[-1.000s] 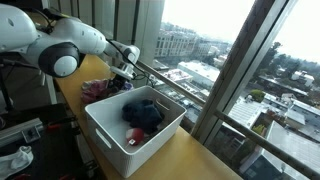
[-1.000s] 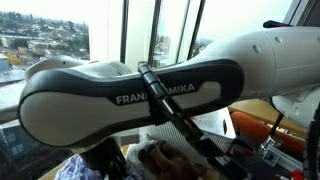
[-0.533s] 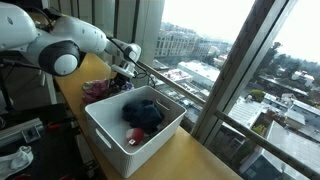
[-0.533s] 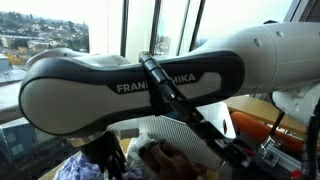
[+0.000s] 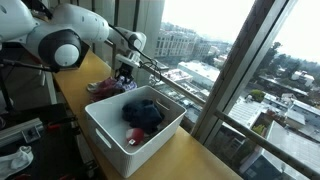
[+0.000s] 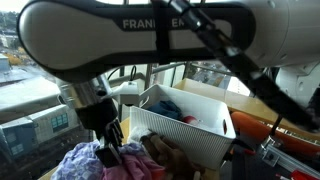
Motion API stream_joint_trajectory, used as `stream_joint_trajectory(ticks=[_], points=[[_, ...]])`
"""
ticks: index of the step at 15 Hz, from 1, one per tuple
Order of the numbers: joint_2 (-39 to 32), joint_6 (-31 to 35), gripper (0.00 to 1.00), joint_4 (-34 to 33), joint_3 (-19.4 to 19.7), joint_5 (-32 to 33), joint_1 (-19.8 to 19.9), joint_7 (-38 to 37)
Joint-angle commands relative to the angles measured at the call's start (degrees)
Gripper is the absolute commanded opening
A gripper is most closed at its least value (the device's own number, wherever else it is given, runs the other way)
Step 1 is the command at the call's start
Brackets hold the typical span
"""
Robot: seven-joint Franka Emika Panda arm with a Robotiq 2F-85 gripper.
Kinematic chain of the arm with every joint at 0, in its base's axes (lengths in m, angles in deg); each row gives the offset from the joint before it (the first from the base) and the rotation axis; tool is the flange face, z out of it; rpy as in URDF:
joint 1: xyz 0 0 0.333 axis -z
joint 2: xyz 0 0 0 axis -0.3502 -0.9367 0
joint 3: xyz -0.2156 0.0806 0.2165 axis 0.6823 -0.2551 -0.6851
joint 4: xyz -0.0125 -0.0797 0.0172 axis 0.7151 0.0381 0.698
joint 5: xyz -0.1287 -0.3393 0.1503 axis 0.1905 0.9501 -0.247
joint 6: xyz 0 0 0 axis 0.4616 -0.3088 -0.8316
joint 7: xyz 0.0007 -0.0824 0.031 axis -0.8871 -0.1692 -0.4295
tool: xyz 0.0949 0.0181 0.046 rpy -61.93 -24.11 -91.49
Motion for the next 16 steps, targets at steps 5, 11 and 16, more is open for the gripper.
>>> stream_joint_trajectory(ticks=[5, 11, 16], points=[[12.21, -7.28, 0.06, -0.17, 1.78, 1.76, 0.7, -0.14], [22.57, -11.31, 0.06, -0.79, 3.78, 4.89, 0.94, 0.48], [30.67, -14.29, 0.06, -0.99, 5.76, 8.05, 2.58, 0.61]])
